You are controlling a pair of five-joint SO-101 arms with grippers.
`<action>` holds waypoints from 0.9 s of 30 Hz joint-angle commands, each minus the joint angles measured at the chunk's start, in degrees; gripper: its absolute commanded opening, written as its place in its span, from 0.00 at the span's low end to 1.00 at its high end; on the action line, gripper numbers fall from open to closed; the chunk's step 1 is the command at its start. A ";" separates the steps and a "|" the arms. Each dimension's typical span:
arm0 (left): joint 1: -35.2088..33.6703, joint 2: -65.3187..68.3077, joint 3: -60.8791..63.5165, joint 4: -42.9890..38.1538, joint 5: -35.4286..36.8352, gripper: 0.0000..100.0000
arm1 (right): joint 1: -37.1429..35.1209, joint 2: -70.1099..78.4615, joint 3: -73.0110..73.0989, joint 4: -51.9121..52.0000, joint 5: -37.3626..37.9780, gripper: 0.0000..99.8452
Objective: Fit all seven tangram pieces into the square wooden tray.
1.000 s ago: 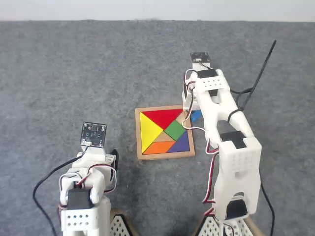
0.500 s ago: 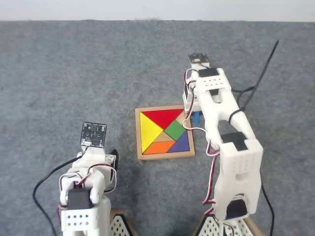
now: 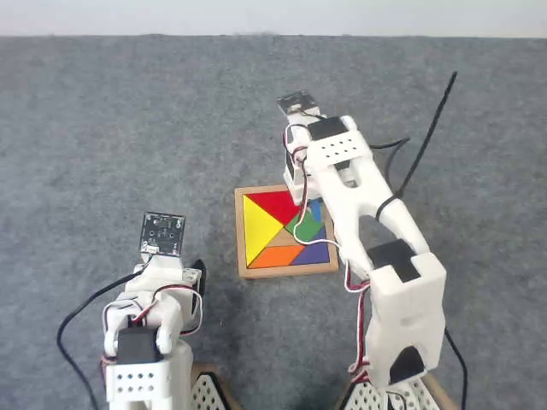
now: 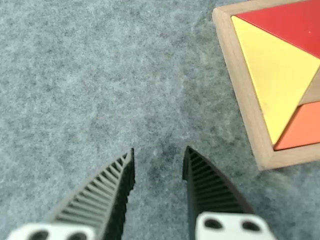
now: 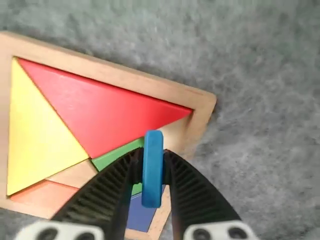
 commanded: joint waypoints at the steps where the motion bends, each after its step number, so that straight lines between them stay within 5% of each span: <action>1: 0.09 -1.58 -0.48 0.53 -0.35 0.15 | 1.98 -0.22 -2.99 -0.48 0.79 0.03; 27: 0.09 -1.58 -0.48 0.53 -0.35 0.15 | 4.18 3.21 -4.31 -2.95 1.23 0.07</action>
